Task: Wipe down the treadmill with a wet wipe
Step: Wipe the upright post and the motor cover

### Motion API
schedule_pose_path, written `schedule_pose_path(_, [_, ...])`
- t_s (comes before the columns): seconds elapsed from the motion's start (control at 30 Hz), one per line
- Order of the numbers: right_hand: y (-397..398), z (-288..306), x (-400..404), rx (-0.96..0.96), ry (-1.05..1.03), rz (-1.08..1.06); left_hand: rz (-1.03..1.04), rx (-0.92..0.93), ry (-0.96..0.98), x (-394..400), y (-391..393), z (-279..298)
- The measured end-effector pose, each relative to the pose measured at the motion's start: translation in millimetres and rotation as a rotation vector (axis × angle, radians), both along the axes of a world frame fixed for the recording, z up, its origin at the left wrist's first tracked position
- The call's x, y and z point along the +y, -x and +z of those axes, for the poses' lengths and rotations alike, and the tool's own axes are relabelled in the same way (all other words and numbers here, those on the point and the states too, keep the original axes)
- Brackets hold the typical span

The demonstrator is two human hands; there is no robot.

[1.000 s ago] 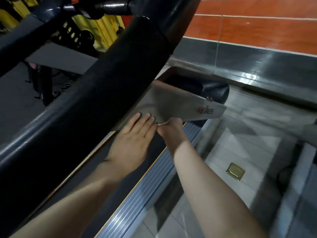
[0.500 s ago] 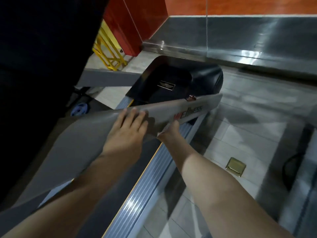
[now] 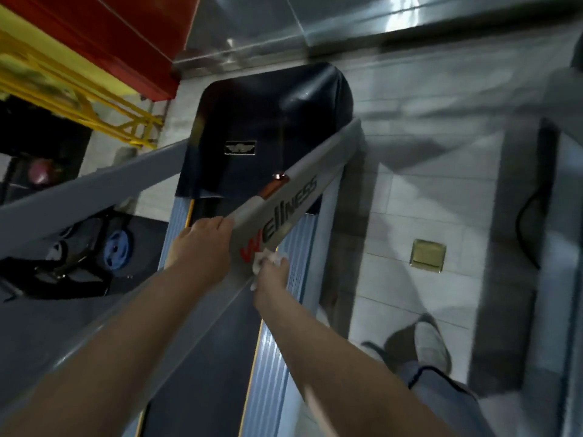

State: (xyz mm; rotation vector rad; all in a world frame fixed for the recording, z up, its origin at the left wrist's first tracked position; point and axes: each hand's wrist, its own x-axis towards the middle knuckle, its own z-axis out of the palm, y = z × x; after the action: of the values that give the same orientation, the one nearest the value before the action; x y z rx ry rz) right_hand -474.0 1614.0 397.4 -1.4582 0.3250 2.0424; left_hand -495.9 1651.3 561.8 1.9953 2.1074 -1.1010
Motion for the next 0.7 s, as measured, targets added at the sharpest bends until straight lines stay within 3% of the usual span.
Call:
schedule_pose_path(0.3, [5, -39, 34, 0.000, -0.097, 0.038, -0.185, -0.174, 0.180, 122, -10, -113])
schedule_pose_path(0.43, [-6, -78, 84, -0.066, -0.159, 0.048, -0.098, -0.174, 0.303, 180, -3, -163])
schedule_pose_path(0.7, [3, -72, 83, -0.058, -0.120, -0.014, 0.005, -0.201, 0.434, 259, 9, -236])
